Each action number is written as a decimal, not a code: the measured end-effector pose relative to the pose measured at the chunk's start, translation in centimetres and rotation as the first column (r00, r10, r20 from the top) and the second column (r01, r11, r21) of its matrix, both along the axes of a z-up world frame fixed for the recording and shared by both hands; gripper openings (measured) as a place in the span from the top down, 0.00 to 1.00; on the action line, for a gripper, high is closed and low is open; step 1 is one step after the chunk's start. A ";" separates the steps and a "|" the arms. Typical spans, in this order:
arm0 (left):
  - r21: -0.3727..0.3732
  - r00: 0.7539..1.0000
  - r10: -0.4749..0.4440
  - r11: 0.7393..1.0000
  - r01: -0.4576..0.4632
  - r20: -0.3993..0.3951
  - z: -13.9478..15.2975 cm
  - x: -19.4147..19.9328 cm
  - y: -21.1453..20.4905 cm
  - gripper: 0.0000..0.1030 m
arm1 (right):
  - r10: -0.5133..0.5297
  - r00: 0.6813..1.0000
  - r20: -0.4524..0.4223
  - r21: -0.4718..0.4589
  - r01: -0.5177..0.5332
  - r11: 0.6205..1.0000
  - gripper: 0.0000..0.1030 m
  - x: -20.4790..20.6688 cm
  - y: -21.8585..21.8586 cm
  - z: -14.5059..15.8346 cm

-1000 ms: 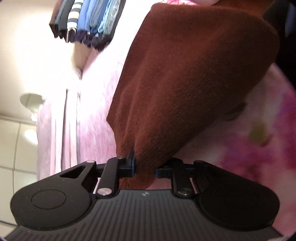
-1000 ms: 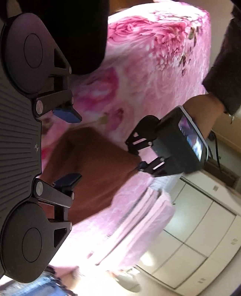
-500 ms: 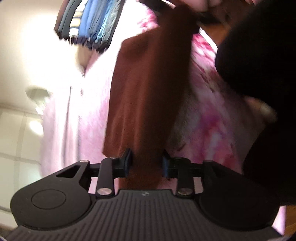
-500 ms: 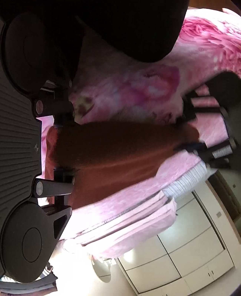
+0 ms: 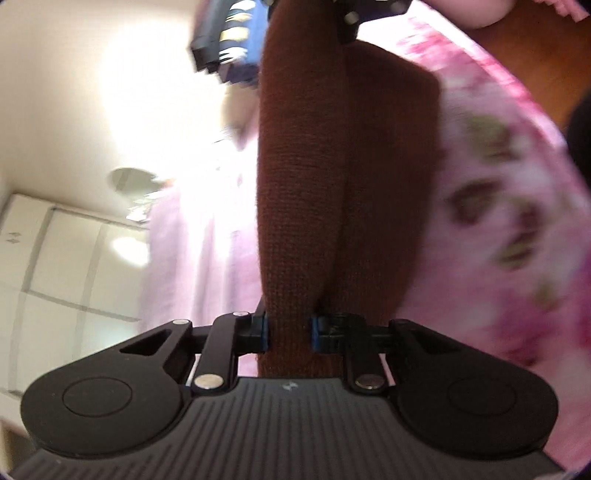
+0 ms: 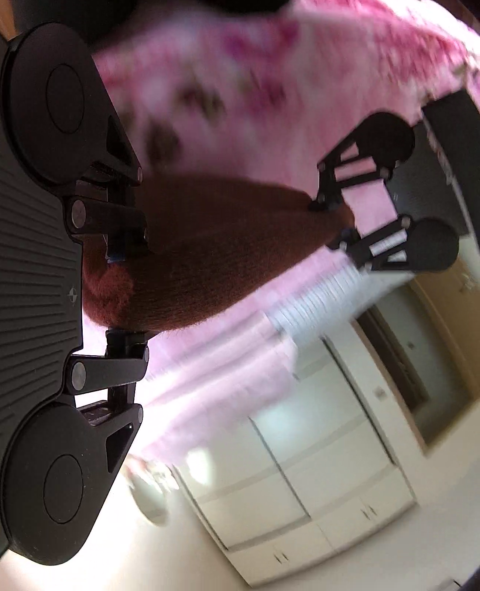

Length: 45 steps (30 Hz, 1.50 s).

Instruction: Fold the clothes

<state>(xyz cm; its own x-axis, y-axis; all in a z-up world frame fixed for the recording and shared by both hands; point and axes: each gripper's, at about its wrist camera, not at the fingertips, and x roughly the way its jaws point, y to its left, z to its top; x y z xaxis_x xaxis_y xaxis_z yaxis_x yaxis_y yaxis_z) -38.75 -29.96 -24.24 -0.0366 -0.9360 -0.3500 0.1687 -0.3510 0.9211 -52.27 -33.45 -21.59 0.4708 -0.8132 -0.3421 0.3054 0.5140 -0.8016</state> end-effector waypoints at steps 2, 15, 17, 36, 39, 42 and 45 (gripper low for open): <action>-0.057 0.999 0.047 0.997 -0.046 0.019 1.4 0.7 0.0 0.83 | 0.041 0.999 0.033 -0.048 -0.039 0.998 0.73 0.3 -2.7 1.3; 0.237 0.987 0.163 0.959 -0.156 -0.009 -10.4 -2.0 15.8 0.80 | 0.199 0.979 0.035 0.227 -0.201 0.953 0.73 0.1 3.7 -8.5; 0.251 0.985 0.172 0.955 -0.158 -0.035 -11.0 -2.7 16.8 0.77 | 0.179 0.984 0.013 0.274 -0.176 0.945 0.72 -1.1 5.2 -10.1; 0.472 0.638 0.518 0.842 -0.262 -0.569 -0.3 9.3 12.9 0.60 | -0.307 0.874 0.377 0.541 0.061 0.839 0.44 -7.2 1.7 -4.5; 0.527 0.519 0.567 0.815 -0.240 -0.640 0.0 12.2 8.9 0.56 | -0.396 0.773 0.495 0.660 -0.039 0.750 0.29 -6.7 -1.4 -3.8; 0.591 0.416 0.618 0.779 -0.208 -0.668 -0.5 14.9 5.1 0.55 | -0.486 0.698 0.526 0.758 -0.125 0.640 0.29 -4.9 -5.5 -4.2; 0.655 0.350 0.664 0.738 -0.161 -0.661 -2.5 16.1 1.4 0.55 | -0.568 0.645 0.511 0.824 -0.178 0.538 0.29 -3.3 -9.5 -4.6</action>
<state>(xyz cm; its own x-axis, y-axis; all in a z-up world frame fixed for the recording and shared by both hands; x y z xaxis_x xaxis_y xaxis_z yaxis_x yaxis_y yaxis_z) -22.64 -28.58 -26.73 -0.1848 -0.6719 -0.7172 0.9656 -0.2601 -0.0051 -55.53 -42.99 -26.23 0.7027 -0.4922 -0.5137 0.7010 0.6023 0.3818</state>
